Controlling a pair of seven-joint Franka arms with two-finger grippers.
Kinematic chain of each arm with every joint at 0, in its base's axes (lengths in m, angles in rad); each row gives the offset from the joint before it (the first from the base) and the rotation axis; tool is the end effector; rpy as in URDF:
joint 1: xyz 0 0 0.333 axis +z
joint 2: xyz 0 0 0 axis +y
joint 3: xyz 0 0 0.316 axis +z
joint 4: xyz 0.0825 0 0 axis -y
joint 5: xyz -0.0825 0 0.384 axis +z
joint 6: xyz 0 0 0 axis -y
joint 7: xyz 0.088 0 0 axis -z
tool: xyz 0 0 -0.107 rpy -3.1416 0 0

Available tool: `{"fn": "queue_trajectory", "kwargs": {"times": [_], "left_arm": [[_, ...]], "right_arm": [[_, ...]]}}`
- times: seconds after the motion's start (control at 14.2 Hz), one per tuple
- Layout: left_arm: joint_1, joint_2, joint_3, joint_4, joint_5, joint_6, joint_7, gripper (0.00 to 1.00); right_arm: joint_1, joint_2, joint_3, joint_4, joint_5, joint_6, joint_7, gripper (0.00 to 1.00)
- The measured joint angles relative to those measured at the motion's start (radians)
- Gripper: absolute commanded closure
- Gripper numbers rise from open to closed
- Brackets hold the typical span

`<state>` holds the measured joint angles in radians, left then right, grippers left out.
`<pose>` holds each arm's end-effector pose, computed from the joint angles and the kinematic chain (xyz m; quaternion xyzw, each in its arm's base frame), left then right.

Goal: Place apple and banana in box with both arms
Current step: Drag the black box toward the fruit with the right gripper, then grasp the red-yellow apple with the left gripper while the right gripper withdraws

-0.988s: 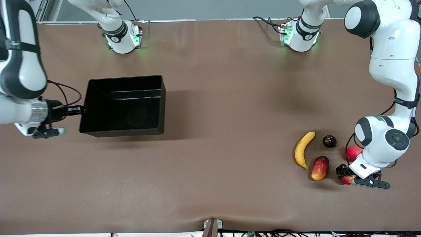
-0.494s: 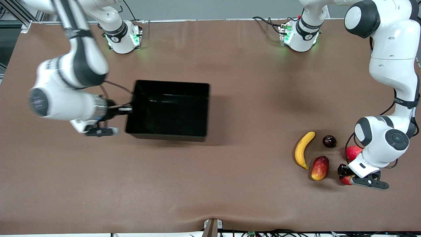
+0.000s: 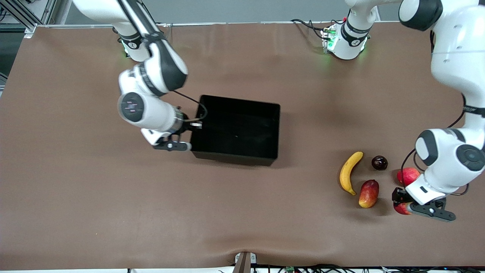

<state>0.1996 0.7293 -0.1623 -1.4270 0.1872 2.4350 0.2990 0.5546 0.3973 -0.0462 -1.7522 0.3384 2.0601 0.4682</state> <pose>0.7500 0.0552 0.2967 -0.9759 0.1626 -0.1389 0.0437 0.5533 0.3313 0.3395 -0.9876 0.0645 0.1021 0.0998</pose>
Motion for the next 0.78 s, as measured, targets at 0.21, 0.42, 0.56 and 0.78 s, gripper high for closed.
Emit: {"fn": "queue_trajectory", "kwargs": {"times": [0.21, 0.42, 0.56, 0.78], "left_arm": [[-0.004, -0.115, -0.041, 0.006, 0.000, -0.165, -0.021, 1.00], [-0.005, -0.204, -0.083, 0.004, 0.000, -0.289, -0.090, 1.00], [-0.003, -0.239, -0.111, -0.009, -0.014, -0.330, -0.143, 1.00], [-0.001, -0.304, -0.144, -0.070, -0.089, -0.334, -0.195, 1.00]], "right_arm": [[0.081, 0.072, 0.000, -0.001, 0.031, 0.119, 0.083, 1.00], [0.121, 0.132, -0.001, 0.000, 0.095, 0.227, 0.093, 1.00], [0.136, 0.160, -0.001, 0.002, 0.107, 0.268, 0.094, 0.01], [0.136, 0.165, -0.009, 0.008, 0.110, 0.271, 0.094, 0.00]]}}
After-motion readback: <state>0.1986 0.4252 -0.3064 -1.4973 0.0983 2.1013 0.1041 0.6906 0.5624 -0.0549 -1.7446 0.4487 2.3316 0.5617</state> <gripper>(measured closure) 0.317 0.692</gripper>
